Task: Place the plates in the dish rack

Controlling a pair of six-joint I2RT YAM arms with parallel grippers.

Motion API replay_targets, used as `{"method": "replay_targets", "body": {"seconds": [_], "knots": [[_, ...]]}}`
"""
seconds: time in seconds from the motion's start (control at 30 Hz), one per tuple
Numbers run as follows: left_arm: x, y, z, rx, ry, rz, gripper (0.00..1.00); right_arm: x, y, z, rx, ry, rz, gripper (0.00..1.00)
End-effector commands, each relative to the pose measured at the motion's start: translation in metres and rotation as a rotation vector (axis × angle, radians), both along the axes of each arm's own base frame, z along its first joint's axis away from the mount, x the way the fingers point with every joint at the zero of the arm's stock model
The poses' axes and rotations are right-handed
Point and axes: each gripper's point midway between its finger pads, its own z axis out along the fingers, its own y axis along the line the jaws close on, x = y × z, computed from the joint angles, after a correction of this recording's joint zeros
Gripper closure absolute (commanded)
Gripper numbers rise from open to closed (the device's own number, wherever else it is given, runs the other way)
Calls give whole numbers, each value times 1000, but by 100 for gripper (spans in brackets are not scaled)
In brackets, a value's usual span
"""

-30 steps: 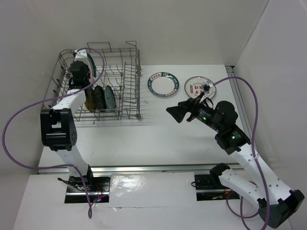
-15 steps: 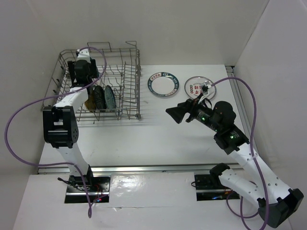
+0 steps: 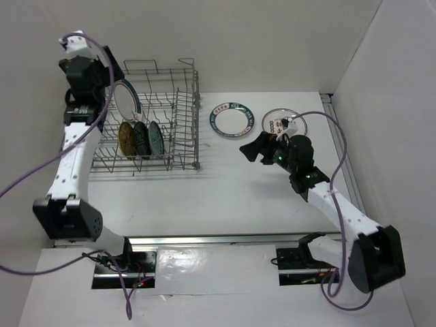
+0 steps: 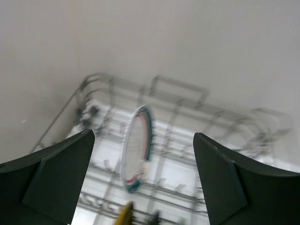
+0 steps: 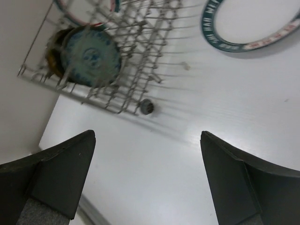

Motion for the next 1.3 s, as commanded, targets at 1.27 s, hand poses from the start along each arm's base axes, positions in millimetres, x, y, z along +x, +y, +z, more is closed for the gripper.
{"method": "replay_targets", "body": {"seconds": [1.27], "knots": [[-209, -159, 16, -259, -140, -695, 0, 212, -4, -208, 254, 319, -766, 14]]}}
